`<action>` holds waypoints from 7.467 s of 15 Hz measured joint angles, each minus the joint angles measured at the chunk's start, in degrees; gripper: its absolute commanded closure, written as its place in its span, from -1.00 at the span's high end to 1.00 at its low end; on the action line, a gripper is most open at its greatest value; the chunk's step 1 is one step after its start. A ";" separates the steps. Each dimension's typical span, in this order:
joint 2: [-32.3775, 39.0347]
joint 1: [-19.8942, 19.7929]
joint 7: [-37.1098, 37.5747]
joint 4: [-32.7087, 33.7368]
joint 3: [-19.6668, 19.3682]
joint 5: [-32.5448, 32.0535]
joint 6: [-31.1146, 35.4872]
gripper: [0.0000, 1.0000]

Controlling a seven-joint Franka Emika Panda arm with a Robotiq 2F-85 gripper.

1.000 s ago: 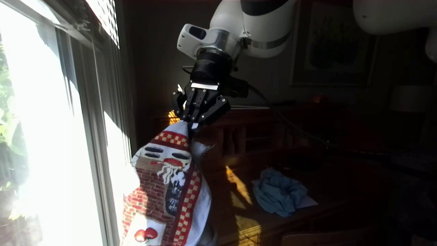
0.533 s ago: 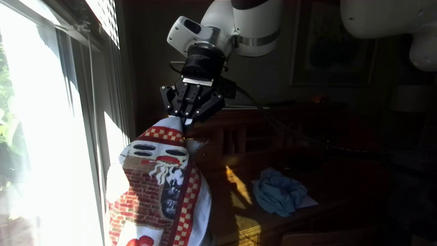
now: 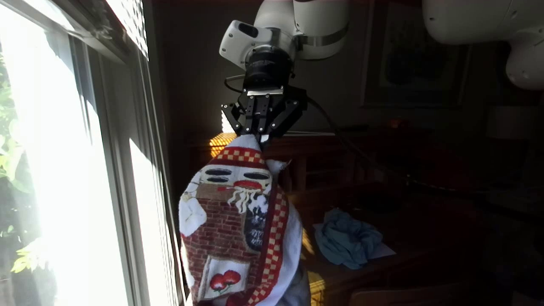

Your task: Use the white and red towel to wipe the window.

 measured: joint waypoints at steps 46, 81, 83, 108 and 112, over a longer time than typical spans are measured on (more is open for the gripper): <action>-4.61 6.99 6.91 -11.36 3.50 7.67 30.64 -0.94; 3.87 2.64 -43.84 -15.59 13.42 43.99 49.27 -0.93; 5.00 3.26 -43.84 -14.41 12.12 43.98 43.34 -0.93; 0.06 11.23 -30.81 -18.96 5.14 44.00 67.83 -0.95; 1.14 10.53 -28.79 -19.35 5.15 44.02 58.24 -0.95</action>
